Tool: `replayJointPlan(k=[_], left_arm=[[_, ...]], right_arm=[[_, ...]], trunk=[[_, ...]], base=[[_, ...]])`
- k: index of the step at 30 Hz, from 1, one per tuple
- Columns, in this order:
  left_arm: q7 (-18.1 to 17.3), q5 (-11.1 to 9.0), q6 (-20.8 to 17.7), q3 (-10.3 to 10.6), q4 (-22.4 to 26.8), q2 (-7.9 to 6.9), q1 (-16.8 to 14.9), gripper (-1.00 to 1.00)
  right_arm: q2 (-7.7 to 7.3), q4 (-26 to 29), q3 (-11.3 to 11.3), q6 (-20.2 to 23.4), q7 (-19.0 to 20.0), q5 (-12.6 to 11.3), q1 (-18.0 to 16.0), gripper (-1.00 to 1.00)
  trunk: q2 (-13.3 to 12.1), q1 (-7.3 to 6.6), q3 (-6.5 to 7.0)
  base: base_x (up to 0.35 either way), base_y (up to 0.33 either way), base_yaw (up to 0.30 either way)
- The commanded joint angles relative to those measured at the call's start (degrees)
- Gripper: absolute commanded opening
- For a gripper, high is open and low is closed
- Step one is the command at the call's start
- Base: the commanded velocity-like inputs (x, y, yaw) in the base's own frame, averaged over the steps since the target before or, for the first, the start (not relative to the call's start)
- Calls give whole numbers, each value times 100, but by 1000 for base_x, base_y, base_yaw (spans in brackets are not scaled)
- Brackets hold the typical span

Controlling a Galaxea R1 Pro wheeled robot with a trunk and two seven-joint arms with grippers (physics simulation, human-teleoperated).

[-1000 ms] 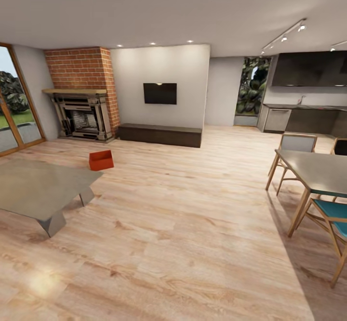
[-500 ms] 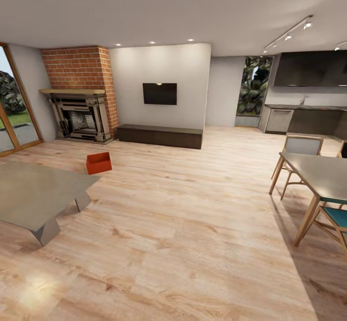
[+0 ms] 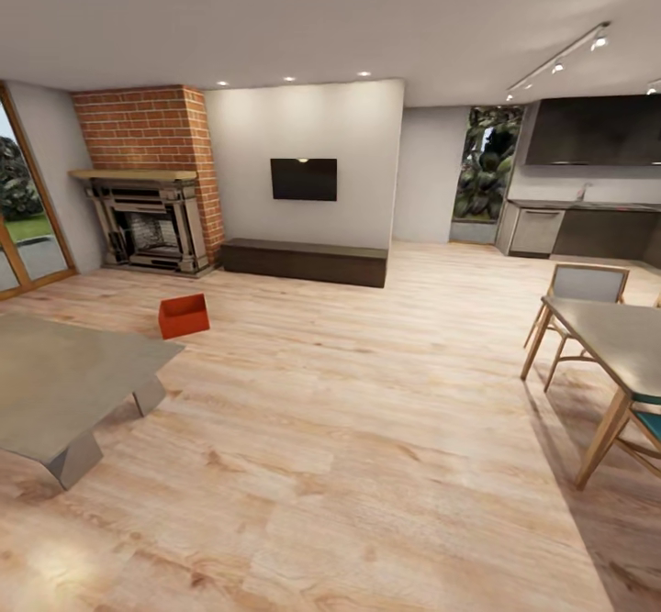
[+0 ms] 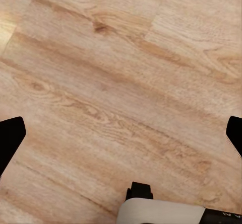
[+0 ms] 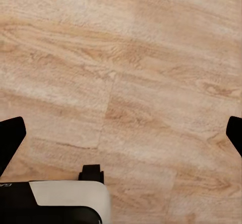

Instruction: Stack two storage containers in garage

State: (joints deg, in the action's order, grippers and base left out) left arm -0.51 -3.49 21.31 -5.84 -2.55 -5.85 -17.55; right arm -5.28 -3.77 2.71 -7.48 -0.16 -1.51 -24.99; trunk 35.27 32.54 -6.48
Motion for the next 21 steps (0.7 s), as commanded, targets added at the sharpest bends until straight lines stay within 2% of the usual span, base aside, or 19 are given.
replayJointPlan(k=[1, 21], left_arm=[[-1, -12, 37, -31, -26, -1, -12, 100], [16, -15, 30, -31, -26, -19, -12, 100]], right_arm=[[1, -27, 28, -43, -2, -16, -10, 100], [1, -27, 28, -43, -2, -41, -8, 100]], trunk=[[9, 5, -10], [9, 5, -10]], base=[[322, 0, 0], [324, 0, 0]])
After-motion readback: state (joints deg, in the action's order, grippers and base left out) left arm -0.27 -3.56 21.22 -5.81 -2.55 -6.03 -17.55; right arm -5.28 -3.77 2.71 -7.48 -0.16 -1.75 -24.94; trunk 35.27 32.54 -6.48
